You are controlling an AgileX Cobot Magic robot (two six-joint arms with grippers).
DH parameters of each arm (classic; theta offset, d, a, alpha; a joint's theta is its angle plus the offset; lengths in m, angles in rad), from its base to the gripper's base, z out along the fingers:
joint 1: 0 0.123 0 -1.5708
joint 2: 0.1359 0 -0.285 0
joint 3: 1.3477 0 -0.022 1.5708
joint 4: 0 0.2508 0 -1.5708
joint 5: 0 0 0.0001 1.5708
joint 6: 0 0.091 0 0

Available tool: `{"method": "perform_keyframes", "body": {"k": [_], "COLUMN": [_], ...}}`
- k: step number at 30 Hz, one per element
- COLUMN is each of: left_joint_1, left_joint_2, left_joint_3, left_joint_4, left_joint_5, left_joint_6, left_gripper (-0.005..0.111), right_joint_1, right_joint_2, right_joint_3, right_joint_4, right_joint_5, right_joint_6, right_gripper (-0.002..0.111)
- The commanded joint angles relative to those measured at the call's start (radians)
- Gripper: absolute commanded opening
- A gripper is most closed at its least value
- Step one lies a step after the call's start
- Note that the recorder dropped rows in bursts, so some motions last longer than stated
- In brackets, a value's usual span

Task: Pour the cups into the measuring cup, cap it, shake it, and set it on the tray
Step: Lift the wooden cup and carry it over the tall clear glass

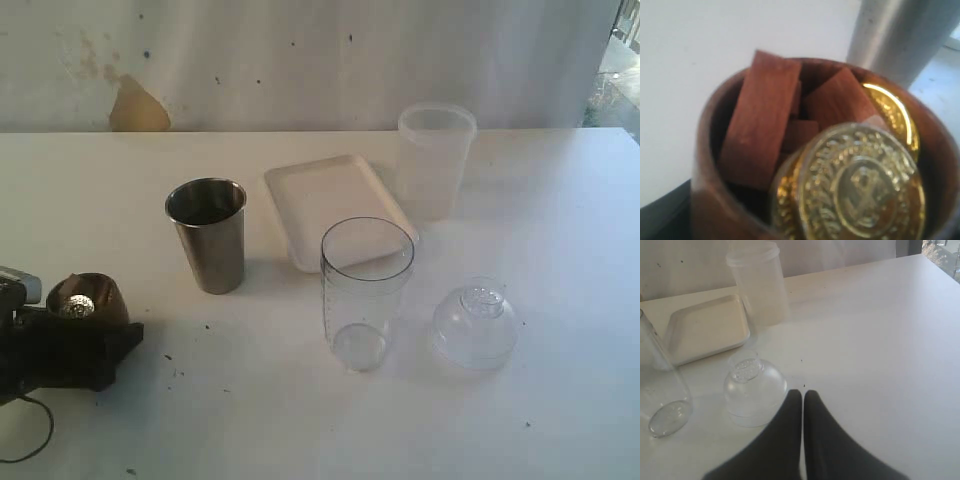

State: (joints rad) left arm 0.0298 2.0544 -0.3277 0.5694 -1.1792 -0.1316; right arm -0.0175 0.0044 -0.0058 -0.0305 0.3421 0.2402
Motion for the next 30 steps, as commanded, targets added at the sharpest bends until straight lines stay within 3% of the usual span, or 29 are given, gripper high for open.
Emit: {"method": "perform_keyframes", "body": {"k": [1, 6, 10, 13, 16, 30], "left_joint_1": [-0.002, -0.002, -0.003, -0.011, -0.109, -0.485], "left_joint_2": [-0.016, -0.117, -0.309, -0.43, -0.544, -0.598], "left_joint_3": [-0.001, -0.001, -0.007, -0.064, -0.148, -0.425], "left_joint_4": [0.052, 0.046, 0.053, 0.125, 0.15, 0.15], "left_joint_5": [-0.018, -0.042, -0.042, 0.119, 0.327, 0.686], "left_joint_6": [-0.007, -0.105, -0.253, -0.38, -0.437, -0.519], "left_gripper": [0.0, 0.0, 0.0, 0.0, 0.0, 0.0], "right_joint_1": [-0.003, -0.003, -0.003, -0.003, -0.003, -0.003], "right_joint_2": [-0.004, -0.004, -0.004, -0.004, -0.004, -0.004], "right_joint_3": [0.006, 0.006, 0.006, 0.006, 0.006, 0.006], "right_joint_4": [-0.003, -0.005, -0.005, -0.005, -0.005, -0.005], "right_joint_5": [-0.002, -0.002, -0.002, -0.002, -0.002, -0.002], "right_joint_6": [-0.001, -0.001, -0.001, -0.001, -0.001, -0.001], "right_gripper": [0.001, 0.001, 0.001, 0.001, 0.001, 0.001]}}
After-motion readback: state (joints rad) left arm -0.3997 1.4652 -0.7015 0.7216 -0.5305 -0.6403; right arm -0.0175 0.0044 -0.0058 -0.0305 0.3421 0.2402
